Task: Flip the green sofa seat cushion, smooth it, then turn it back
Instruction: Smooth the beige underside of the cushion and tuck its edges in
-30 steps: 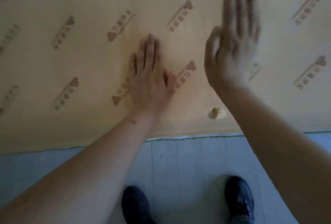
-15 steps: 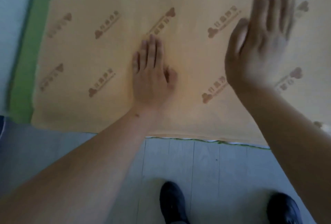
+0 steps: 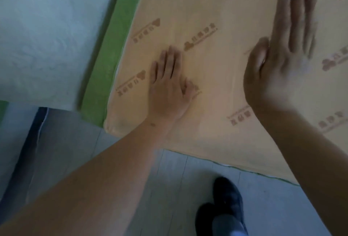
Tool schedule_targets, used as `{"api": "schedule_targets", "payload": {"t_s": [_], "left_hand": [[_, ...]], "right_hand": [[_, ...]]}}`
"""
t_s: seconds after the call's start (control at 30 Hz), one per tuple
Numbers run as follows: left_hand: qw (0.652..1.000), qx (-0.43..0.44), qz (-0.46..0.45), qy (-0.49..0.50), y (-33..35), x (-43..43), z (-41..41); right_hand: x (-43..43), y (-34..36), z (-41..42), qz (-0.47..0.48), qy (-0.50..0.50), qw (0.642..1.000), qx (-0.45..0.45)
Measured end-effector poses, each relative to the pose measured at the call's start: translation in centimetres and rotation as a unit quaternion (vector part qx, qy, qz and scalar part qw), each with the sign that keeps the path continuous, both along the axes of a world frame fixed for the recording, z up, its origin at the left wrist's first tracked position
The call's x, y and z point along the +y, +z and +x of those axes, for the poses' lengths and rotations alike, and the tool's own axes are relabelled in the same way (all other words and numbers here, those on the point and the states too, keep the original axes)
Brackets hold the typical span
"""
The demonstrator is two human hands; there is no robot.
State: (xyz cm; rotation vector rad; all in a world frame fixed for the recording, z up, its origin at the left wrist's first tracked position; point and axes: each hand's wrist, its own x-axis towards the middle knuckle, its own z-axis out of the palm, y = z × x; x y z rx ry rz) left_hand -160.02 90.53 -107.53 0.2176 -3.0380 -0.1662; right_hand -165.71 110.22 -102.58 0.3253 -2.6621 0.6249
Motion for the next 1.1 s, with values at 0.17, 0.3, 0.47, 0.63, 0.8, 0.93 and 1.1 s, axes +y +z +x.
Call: {"api": "schedule_targets", "payload": {"t_s": [0.17, 0.3, 0.47, 0.63, 0.8, 0.93, 1.1], "left_hand": [[1.0, 0.001, -0.016, -0.004, 0.1, -4.7, 0.3], [0.999, -0.009, 0.0, 0.042, 0.3, -8.4, -0.3], [0.996, 0.009, 0.025, 0.083, -0.2, -12.0, 0.4], [0.994, 0.048, 0.098, -0.002, -0.9, -15.9, 0.5], [0.985, 0.052, 0.151, -0.058, -1.3, -19.3, 1.6], [0.92, 0.092, 0.304, 0.23, -0.2, -20.7, 3.9], [0.775, 0.007, 0.578, 0.255, -0.4, -23.4, 6.7]], "right_hand": [[-5.4, -1.6, -0.3, 0.052, 0.039, 0.991, -0.114], [-10.8, 0.4, -0.9, 0.033, 0.093, 0.994, -0.039], [-15.7, -0.5, -1.4, 0.033, 0.118, 0.986, -0.113], [-20.1, -2.0, 1.2, 0.106, 0.139, 0.972, -0.159], [-26.7, -0.7, 1.6, 0.039, 0.102, 0.992, -0.069], [-32.1, -0.2, 2.8, 0.014, 0.063, 0.98, -0.188], [-33.7, -0.9, 8.0, 0.061, 0.139, 0.983, -0.099]]}}
